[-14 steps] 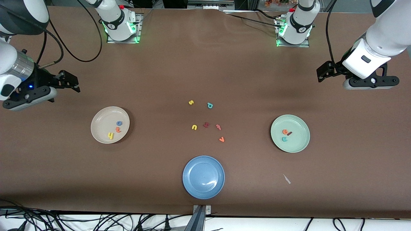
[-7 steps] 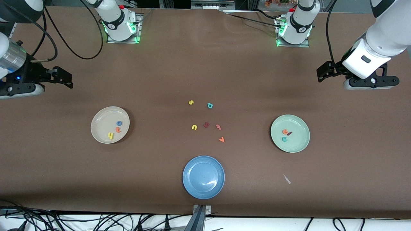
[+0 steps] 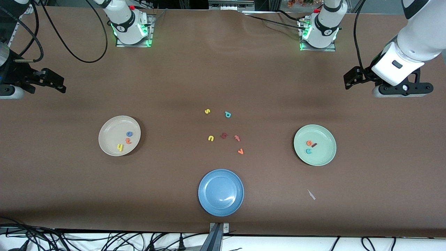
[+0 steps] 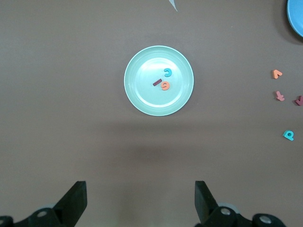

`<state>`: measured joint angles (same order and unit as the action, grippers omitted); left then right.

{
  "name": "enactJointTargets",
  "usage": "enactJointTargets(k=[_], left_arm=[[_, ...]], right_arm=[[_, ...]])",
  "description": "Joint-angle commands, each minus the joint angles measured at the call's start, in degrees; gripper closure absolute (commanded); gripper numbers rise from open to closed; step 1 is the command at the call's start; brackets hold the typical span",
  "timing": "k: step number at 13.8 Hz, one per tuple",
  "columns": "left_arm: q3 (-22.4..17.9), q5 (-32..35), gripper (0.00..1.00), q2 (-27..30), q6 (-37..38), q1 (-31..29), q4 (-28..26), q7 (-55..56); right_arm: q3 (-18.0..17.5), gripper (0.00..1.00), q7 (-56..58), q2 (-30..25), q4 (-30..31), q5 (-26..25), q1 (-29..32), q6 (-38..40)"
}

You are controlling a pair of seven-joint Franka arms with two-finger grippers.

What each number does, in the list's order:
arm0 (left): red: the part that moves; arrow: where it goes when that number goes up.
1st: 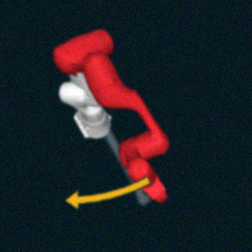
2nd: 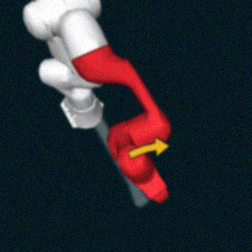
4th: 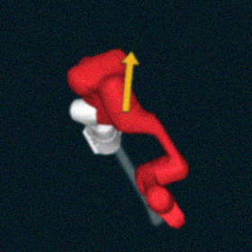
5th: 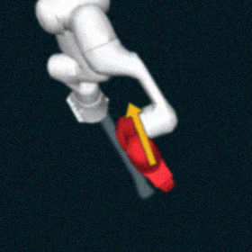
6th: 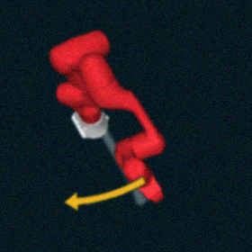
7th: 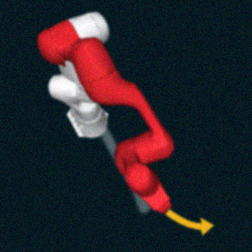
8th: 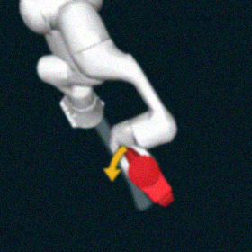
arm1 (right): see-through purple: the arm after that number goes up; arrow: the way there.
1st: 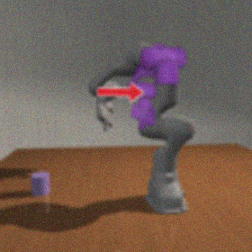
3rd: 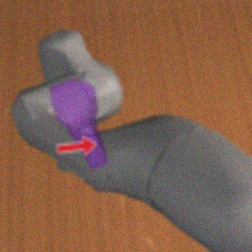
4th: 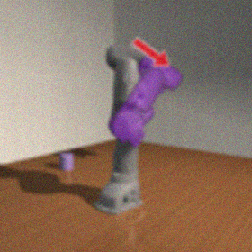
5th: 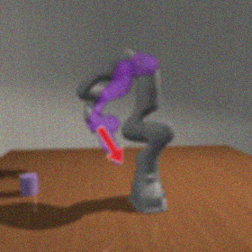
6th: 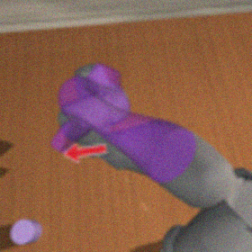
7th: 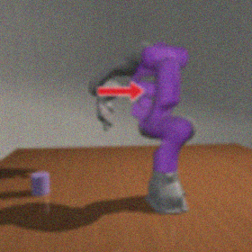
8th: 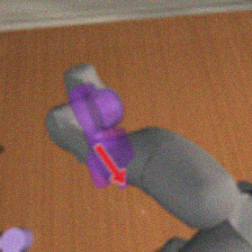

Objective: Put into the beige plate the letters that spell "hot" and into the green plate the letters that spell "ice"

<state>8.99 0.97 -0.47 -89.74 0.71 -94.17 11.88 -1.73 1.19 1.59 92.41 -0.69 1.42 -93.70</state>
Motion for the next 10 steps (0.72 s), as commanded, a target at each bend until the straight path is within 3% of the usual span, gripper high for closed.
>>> enactJointTargets(k=[1, 10], left_arm=[[-0.03, -1.23, 0.0, -0.49, 1.06, -0.28, 1.45, -0.1], [-0.03, -1.23, 0.0, -0.49, 1.06, -0.45, 1.45, -0.46]], right_arm=[[-0.64, 0.0, 1.0, -0.45, 0.4, -0.1, 1.48, 0.01], [-1.17, 0.0, 1.09, 1.4, -1.62, -0.1, 0.95, 0.89]])
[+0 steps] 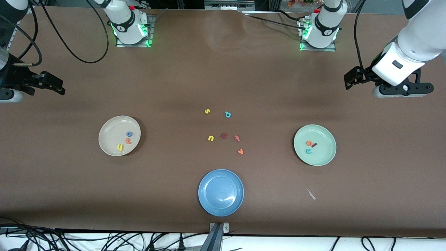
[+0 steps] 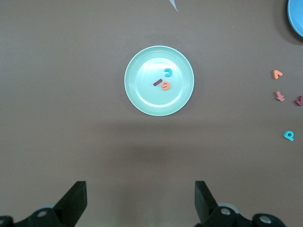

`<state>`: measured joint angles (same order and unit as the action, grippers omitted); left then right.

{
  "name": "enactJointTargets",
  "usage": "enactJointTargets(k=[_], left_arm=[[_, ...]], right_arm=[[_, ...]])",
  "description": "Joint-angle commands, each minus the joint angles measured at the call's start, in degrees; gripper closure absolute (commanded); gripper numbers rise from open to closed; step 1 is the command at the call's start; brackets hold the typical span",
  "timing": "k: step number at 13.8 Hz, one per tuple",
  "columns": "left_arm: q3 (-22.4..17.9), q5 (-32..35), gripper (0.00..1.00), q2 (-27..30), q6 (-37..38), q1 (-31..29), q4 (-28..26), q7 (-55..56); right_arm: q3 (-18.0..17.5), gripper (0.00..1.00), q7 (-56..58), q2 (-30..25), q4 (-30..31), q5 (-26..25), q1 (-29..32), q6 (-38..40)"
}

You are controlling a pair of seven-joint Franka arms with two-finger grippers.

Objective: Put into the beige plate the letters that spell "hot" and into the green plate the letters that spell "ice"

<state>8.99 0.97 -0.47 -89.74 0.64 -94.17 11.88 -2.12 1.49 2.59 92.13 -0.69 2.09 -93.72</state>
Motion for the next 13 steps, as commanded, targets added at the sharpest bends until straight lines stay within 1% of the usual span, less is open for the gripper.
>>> enactJointTargets(k=[1, 13], left_arm=[[-0.11, -1.23, 0.0, -0.49, 1.06, -0.46, 1.45, -0.54], [-0.29, -1.14, 0.0, -0.4, 0.54, -0.64, 1.53, -0.02]], right_arm=[[-0.95, 0.0, 0.8, 0.31, -1.34, -0.1, 0.19, 0.91], [-0.78, 0.0, 0.8, 0.31, -1.34, -0.01, 0.19, 0.99]])
